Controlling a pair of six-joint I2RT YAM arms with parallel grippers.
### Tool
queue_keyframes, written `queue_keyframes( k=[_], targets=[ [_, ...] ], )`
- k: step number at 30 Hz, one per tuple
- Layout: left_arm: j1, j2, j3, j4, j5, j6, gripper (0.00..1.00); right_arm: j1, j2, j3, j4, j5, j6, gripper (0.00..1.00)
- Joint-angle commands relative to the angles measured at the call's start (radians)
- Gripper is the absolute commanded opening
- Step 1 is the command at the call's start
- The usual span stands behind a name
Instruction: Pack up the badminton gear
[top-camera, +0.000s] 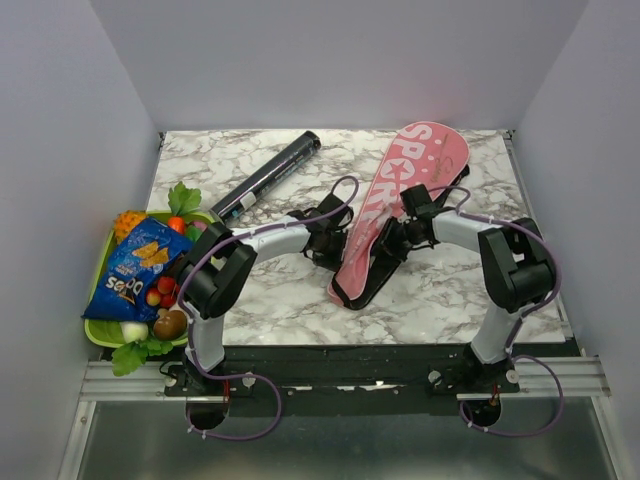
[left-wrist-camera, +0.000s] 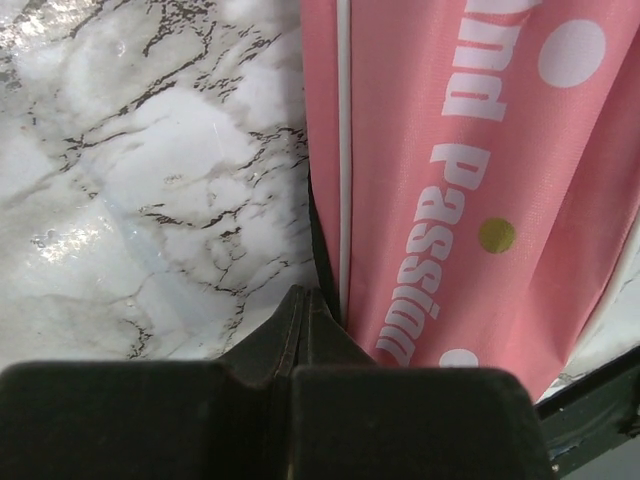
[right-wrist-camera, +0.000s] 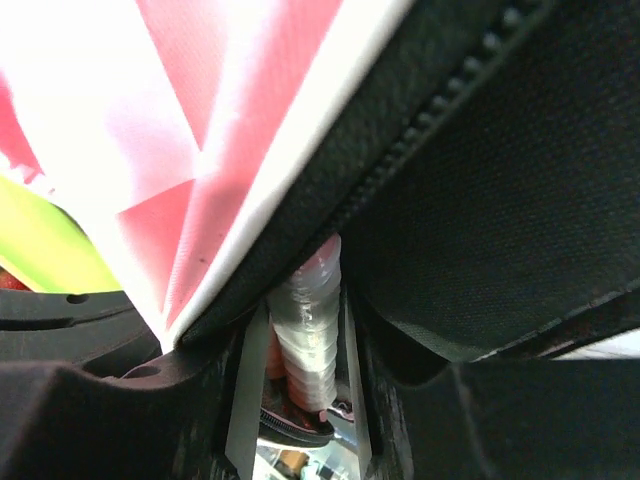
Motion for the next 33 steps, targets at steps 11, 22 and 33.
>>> queue_keyframes(
  k=[11,22,33],
  targets=[
    [0.148,-0.044,-0.057,-0.004,0.043,0.042,0.0,-0.015,-0.342,-0.123,-0.06,0.241,-0.194,0.55],
    [0.064,-0.182,0.139,-0.162,-0.081,0.158,0.0,-0.174,-0.279,0.044,-0.209,0.473,-0.228,0.71],
    [-0.048,-0.055,0.302,0.006,0.178,0.062,0.02,-0.409,-0.036,0.231,-0.063,0.454,-0.108,0.74]
  ],
)
